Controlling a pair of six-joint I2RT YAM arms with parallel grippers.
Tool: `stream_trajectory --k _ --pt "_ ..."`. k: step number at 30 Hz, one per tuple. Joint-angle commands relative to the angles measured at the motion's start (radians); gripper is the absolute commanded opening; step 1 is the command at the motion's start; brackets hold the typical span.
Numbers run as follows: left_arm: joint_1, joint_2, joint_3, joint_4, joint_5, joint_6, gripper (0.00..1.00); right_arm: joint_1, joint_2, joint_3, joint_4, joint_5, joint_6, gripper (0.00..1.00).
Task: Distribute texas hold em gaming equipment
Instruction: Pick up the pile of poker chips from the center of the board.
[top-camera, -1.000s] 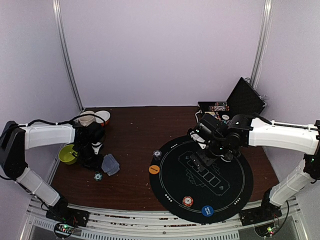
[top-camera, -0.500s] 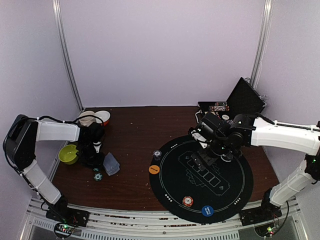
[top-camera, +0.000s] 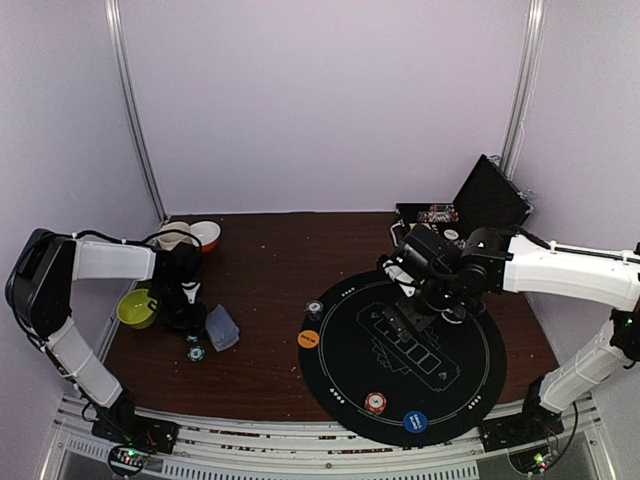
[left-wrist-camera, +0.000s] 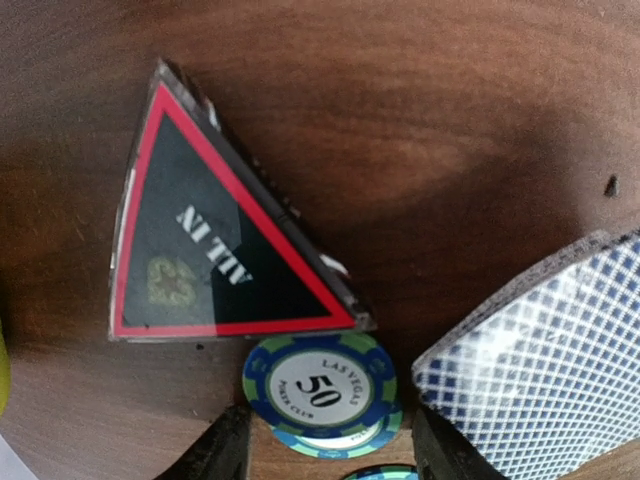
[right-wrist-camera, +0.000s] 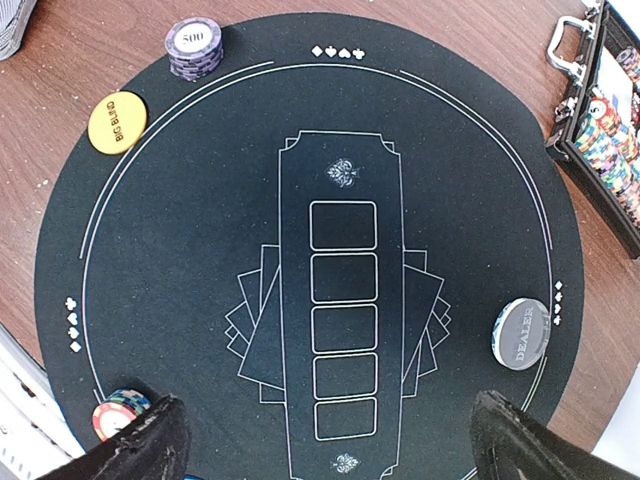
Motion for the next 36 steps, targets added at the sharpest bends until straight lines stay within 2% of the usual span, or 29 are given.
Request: stream_trajectory --k 1,6,11,29,33,36 --pt "0.017 0.013 -0.004 0.122 0.008 0.022 0.59 -0.007 -0.011 -0.01 -0.021 0.014 -0.006 1.0" --pt "0.018 0.051 0.007 0.121 -0.03 0.024 0.58 -0.006 -0.011 -0.009 -0.027 0.014 -0.005 1.0" --pt "0.022 0.069 0.017 0.118 -0.061 0.016 0.53 -0.007 -0.011 -0.013 -0.037 0.017 -0.006 1.0" --pt "0.043 0.097 0.039 0.141 -0.112 0.033 0.53 -0.006 -0.008 -0.008 -0.047 0.004 -0.005 1.0" --pt "0.044 0.081 0.032 0.145 -0.109 0.029 0.4 -0.007 -0.008 -0.008 -0.047 0.004 -0.004 1.0" --pt "0.045 0.058 0.013 0.143 -0.095 0.023 0.35 -0.006 -0.008 -0.008 -0.048 0.002 -0.003 1.0"
